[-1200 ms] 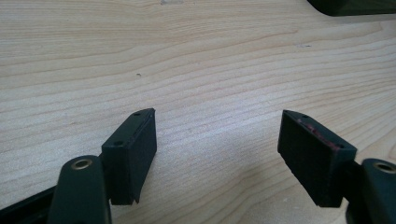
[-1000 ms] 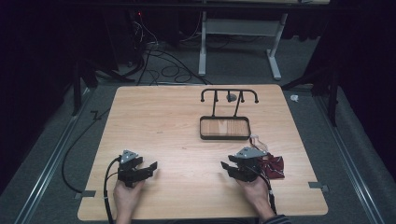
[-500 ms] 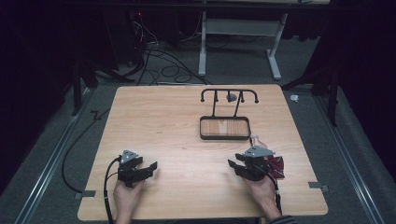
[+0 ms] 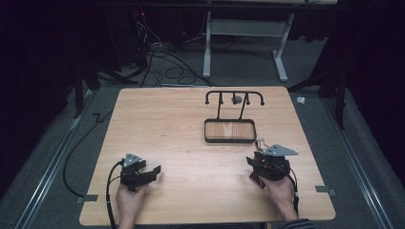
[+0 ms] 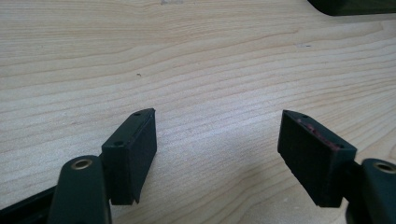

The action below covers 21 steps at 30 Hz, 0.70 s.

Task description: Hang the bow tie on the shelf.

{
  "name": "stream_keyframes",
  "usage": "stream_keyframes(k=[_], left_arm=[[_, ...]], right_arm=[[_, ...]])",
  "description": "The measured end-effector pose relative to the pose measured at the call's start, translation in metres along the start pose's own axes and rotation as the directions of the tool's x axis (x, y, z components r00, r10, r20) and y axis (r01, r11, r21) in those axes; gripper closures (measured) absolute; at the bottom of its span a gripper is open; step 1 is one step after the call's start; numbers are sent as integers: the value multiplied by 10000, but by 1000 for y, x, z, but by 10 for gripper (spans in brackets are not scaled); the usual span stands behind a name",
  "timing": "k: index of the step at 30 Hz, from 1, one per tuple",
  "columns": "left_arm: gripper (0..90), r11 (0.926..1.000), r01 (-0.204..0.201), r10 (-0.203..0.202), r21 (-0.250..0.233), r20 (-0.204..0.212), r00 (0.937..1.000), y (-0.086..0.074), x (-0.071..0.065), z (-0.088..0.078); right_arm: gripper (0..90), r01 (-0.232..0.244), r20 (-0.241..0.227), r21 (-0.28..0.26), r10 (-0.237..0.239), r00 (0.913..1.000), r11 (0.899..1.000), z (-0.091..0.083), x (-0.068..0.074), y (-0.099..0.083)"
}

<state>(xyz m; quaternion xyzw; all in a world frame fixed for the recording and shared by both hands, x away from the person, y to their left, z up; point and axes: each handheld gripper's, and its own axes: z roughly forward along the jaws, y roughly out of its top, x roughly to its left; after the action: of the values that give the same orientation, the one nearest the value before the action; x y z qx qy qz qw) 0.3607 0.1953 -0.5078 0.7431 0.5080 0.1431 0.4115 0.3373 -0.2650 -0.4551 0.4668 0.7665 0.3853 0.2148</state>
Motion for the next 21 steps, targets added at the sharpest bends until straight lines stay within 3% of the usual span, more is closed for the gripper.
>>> stream_keyframes(k=[8, 21], left_arm=[[289, 10000, -11, 11, 4, -14, 10000, 0, 0, 0], [288, 10000, -17, 17, -6, -27, 10000, 0, 0, 0]], right_arm=[[594, -421, 371, -215, 428, 9984, 9989, -9, -23, 4], [598, -865, 1127, 240, 832, 9901, 9960, -8, -46, 4]])
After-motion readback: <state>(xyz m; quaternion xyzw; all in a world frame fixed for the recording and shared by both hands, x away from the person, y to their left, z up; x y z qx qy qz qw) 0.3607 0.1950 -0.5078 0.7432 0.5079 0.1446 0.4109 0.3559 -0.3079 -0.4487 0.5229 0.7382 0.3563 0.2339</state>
